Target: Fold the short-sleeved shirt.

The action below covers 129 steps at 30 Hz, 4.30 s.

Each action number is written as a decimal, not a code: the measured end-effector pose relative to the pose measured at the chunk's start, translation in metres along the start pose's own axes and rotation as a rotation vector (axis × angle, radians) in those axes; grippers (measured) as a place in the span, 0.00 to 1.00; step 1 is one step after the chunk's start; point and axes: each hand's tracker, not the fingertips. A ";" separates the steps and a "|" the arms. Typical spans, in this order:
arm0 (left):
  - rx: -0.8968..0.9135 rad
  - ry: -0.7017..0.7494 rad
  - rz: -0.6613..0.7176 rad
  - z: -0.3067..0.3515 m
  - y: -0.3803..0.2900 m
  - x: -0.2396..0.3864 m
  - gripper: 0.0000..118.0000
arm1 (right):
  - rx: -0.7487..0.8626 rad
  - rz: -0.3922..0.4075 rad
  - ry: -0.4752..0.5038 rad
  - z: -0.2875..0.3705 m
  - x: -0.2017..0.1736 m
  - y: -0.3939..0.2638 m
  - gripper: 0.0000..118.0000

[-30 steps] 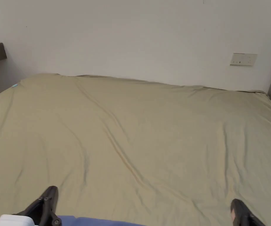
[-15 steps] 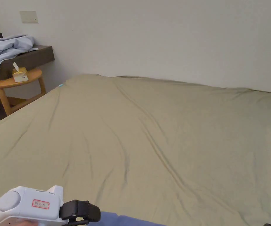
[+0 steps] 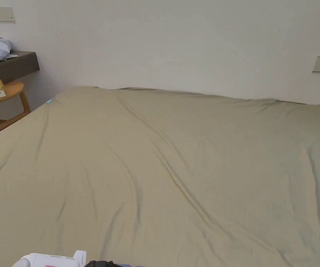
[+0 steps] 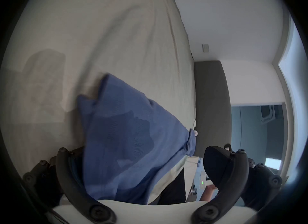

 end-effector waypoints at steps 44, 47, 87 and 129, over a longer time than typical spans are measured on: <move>0.147 0.059 -0.098 0.117 -0.002 -0.028 0.71 | -0.034 0.068 0.000 0.003 -0.016 0.014 0.02; 0.086 0.028 -0.054 0.101 0.005 -0.031 0.97 | -0.043 0.076 0.008 0.002 -0.018 0.013 0.02; 0.080 -0.029 -0.030 0.166 0.013 -0.071 0.05 | -0.088 0.126 -0.015 -0.006 -0.029 0.024 0.05; 0.390 0.813 -0.741 -0.094 -0.137 0.101 0.00 | -0.030 -0.099 0.041 0.033 0.031 -0.021 0.05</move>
